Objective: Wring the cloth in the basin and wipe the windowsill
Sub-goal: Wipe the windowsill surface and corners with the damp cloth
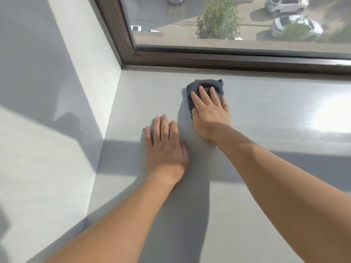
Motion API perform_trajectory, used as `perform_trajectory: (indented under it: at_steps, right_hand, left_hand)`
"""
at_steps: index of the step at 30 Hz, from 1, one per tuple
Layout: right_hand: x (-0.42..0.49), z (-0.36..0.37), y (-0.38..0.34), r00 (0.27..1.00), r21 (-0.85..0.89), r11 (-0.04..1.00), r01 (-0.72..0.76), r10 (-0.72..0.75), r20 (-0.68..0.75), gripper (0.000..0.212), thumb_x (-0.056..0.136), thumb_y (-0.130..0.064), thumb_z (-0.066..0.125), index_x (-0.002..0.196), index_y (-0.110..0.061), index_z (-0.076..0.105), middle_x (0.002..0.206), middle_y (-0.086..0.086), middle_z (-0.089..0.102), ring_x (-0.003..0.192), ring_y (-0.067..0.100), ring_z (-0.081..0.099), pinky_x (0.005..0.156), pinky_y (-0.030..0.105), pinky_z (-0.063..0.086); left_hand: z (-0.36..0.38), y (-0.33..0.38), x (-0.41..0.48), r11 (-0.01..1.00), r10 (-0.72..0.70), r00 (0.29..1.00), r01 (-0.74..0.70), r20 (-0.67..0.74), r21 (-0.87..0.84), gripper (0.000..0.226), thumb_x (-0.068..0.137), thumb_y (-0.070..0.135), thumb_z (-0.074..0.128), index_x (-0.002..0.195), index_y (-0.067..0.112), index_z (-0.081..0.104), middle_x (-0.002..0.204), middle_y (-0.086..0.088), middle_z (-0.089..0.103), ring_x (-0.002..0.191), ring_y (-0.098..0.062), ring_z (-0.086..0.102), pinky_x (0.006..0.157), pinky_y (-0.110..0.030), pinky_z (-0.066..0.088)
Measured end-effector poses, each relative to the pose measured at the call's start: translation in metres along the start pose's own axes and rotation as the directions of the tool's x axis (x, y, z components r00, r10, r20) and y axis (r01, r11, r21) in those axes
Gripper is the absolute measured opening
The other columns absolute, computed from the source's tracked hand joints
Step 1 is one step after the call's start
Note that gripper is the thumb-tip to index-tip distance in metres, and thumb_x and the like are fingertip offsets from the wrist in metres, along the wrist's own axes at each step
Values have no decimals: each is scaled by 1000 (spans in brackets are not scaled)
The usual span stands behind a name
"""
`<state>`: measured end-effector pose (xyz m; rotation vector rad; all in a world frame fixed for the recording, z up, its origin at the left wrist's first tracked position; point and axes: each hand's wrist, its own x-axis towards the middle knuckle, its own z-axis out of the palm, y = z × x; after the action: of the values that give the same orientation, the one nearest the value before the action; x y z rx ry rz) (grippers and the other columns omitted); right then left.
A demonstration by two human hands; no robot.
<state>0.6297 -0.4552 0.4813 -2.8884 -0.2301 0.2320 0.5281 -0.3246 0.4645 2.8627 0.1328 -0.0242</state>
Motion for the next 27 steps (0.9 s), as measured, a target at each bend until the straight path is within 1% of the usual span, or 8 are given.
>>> perform_trajectory:
  at_steps: [2,4,8,10,16,18,23,27]
  right_hand:
    - [-4,3,-8,986,-3,988,152,-152,68,55,103,-37,22,157,-36,13,167,-11,0,153,17,-8,123,42,-4]
    - [-4,-2,10,990,6,993,122,-122,75,54,103,-37,22,157,-37,13,167,-13,0,153,14,-8,123,39,-5]
    - [-16,-9,49,956,52,955,-290,292,-17,56,101,-35,24,157,-34,16,168,-9,3,153,18,-6,123,42,-3]
    - [-19,-2,29,933,48,934,-354,356,-53,57,101,-34,24,157,-31,15,168,-6,4,153,21,-6,123,45,-2]
    - [-36,28,-58,979,14,979,204,-203,-20,54,102,-31,31,155,-30,26,166,-6,15,154,21,4,124,45,2]
    - [-36,23,-38,986,18,987,162,-161,-32,54,102,-30,31,155,-31,26,166,-8,15,154,19,4,124,43,3]
    - [-48,10,7,929,64,936,-347,352,-112,56,101,-31,30,157,-30,22,167,-3,9,154,22,-1,124,44,-1]
    - [-52,21,-53,997,10,998,-68,68,-46,56,102,-34,26,157,-31,17,168,-5,5,154,22,-5,123,44,-3]
  left_hand:
    - [-2,-3,2,999,7,1000,-6,20,-36,57,99,30,35,153,12,25,167,-9,6,153,-23,-6,122,-44,-10]
    - [-9,-11,2,993,46,998,-42,39,-110,59,98,28,39,153,13,24,167,-6,3,153,-19,-8,121,-38,-13]
    - [-17,-36,-22,997,62,997,-60,50,-40,61,95,36,40,152,17,26,167,-8,3,153,-23,-11,121,-40,-14]
    - [-18,-45,-35,1000,3,999,-3,37,-11,62,96,41,35,154,20,26,167,-10,5,153,-26,-9,122,-45,-12]
    - [-16,-53,-37,1000,8,1000,-8,4,16,65,93,45,28,150,16,38,163,-15,21,153,-32,10,123,-52,6]
    - [-16,-56,-36,1000,3,1000,-3,1,14,65,93,45,28,152,17,35,164,-13,18,153,-30,6,123,-51,4]
    - [-15,-59,-34,999,12,1000,-12,8,41,66,94,44,24,154,18,27,166,-13,13,154,-29,-1,123,-52,1]
    - [-18,-63,-30,1000,7,1000,-7,-20,25,65,97,47,19,152,17,34,164,-14,19,153,-30,6,122,-52,4]
